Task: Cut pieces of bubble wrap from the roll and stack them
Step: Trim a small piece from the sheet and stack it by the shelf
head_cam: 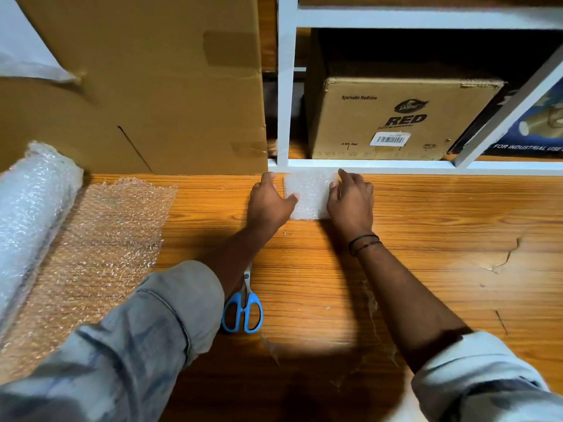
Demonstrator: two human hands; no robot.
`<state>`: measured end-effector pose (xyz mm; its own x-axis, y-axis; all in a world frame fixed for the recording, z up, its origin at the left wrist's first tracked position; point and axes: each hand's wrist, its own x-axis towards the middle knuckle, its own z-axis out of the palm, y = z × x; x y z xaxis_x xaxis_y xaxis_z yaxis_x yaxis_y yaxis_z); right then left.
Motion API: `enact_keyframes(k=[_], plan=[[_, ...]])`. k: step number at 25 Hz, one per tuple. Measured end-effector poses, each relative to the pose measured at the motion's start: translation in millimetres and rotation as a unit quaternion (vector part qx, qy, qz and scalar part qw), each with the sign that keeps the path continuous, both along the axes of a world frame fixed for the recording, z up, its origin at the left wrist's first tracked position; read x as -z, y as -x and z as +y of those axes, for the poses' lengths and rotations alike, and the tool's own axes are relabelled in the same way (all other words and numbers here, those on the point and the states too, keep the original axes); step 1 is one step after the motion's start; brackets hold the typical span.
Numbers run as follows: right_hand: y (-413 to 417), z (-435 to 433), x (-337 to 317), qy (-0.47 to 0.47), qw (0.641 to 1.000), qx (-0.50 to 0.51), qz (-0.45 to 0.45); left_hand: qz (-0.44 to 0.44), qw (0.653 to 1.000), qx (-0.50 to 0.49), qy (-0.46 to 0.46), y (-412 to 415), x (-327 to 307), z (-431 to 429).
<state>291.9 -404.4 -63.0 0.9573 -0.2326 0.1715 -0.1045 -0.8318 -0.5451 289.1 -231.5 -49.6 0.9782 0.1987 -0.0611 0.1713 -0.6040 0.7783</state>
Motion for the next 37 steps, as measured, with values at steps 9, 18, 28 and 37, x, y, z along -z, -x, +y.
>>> enact_keyframes(k=[9, 18, 28, 37], plan=[[7, 20, 5, 0.216, 0.950, -0.224, 0.040, -0.119, 0.968, 0.116, -0.189, 4, 1, -2], [-3, 10, 25, 0.197, 0.937, -0.274, 0.092, -0.055, 0.870, 0.257, -0.418, -6, 27, 11], [-3, 8, 17, 0.193, 0.933, -0.276, 0.128, -0.010, 0.887, 0.274, -0.371, -9, 19, 11], [71, 72, -6, 0.135, 0.940, -0.314, 0.004, -0.067, 0.945, 0.145, -0.287, 44, -18, 64]])
